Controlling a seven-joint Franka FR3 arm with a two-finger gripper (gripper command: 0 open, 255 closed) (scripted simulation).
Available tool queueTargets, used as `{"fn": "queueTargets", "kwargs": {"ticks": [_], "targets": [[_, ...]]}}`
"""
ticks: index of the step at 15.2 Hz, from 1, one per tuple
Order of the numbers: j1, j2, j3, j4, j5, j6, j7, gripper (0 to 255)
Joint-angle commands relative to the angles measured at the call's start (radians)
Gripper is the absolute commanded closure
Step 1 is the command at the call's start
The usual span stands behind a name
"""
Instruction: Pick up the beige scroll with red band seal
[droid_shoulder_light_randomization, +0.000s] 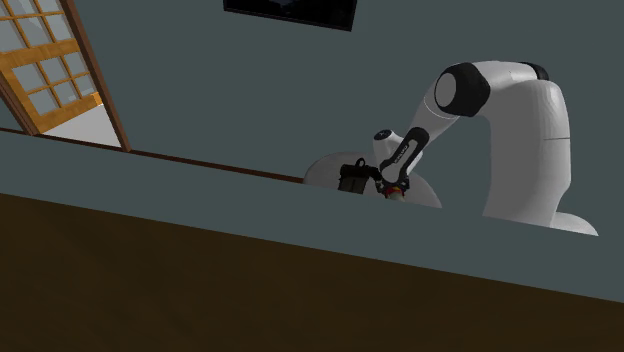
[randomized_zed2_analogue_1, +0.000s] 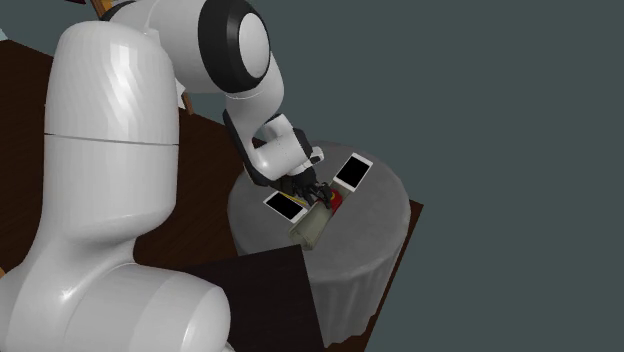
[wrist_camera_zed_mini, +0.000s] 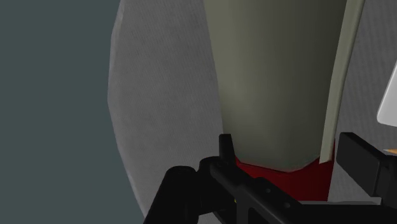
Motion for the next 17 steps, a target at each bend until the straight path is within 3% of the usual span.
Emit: {"fn": "queueTargets", "kwargs": {"ticks": [1,17], "targets": [[-0.001,-0.010,0.002,-0.005,0.003,-0.006,-0.006,255],[-0.015,-0.199,0.028,-0.071,0.055,-0.117,-0.100,255]]}}
